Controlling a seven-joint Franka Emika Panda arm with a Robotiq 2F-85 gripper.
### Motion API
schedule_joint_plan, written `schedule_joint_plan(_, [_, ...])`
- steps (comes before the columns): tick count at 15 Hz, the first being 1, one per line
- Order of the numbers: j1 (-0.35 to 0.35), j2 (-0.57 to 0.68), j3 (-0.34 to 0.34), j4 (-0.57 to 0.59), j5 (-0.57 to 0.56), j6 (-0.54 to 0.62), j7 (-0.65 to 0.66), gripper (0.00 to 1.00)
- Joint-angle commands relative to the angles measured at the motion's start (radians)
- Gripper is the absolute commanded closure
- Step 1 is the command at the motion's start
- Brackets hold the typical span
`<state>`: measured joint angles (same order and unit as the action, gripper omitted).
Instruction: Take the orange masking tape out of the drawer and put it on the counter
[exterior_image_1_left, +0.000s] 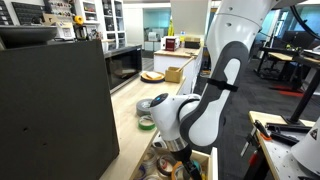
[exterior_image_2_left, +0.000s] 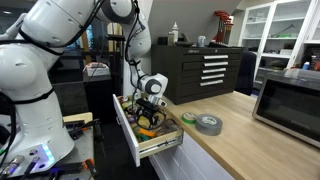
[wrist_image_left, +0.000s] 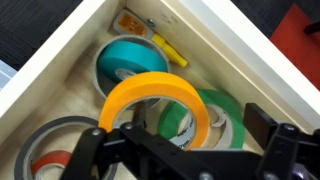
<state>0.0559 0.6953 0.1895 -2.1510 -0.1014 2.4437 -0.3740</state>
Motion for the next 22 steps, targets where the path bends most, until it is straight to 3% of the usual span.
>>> schedule_joint_plan(1, [-0.027, 0.027, 0.019, 0.017, 0.016, 0.007, -0.027, 0.0])
schedule_joint_plan(11, [-0.037, 0.069, 0.058, 0.036, 0.037, 0.014, -0.04, 0.0])
schedule_joint_plan(12, [-0.036, 0.071, 0.061, 0.036, 0.035, 0.015, -0.04, 0.25])
schedule_joint_plan(14, [-0.038, 0.073, 0.068, 0.037, 0.034, 0.014, -0.047, 0.32])
schedule_joint_plan(22, [-0.041, 0.064, 0.072, 0.028, 0.034, 0.019, -0.05, 0.85])
